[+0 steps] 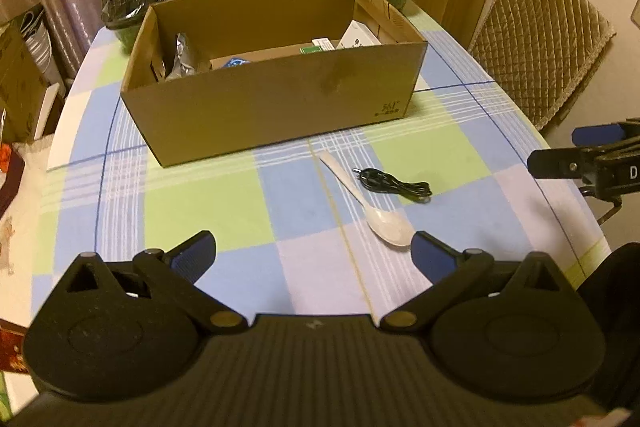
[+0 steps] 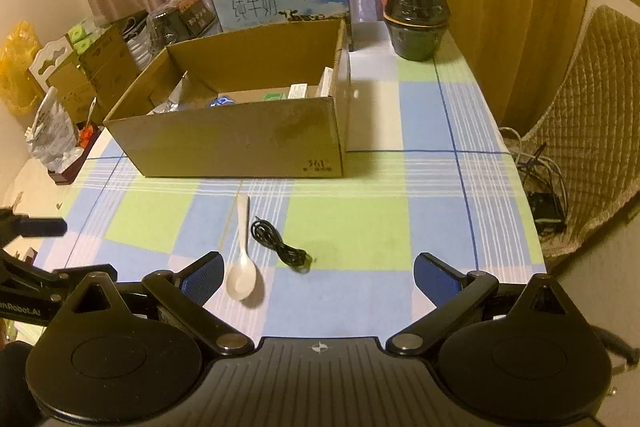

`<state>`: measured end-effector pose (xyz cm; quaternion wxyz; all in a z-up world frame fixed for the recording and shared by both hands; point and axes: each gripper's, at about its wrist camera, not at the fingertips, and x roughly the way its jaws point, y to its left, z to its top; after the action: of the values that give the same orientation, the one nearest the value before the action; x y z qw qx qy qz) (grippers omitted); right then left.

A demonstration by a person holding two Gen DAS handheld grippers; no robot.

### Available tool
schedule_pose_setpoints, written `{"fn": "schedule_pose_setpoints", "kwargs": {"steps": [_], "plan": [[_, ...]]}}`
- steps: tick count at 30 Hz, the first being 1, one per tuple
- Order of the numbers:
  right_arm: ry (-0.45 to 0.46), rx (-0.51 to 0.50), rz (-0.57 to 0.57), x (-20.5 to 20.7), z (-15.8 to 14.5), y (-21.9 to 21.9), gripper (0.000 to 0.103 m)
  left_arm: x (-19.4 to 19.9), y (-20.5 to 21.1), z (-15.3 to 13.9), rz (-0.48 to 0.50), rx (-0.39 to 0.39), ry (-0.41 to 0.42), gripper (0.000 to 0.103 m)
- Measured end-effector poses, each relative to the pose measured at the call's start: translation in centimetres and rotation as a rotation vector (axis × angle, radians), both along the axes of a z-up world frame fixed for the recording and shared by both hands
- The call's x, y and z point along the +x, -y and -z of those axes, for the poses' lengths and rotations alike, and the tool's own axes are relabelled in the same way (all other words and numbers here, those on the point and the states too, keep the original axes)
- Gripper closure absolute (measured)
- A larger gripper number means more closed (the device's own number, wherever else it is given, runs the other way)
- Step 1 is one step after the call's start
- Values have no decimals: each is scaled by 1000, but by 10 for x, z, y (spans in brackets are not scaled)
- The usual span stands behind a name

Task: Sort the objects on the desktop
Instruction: 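Withdraw both open tools toward the white spoon and black cable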

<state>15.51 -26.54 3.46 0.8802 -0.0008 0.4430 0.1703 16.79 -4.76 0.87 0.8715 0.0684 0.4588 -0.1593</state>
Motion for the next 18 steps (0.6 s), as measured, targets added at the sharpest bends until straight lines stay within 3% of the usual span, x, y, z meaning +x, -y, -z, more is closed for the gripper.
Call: {"fn": "schedule_pose_setpoints", "kwargs": {"steps": [10, 18], "plan": [[-12, 23, 29, -16, 10, 14, 4, -18, 11, 12, -53, -51, -19, 1], [8, -24, 18, -13, 19, 26, 5, -29, 26, 32, -84, -53, -15, 1]]}}
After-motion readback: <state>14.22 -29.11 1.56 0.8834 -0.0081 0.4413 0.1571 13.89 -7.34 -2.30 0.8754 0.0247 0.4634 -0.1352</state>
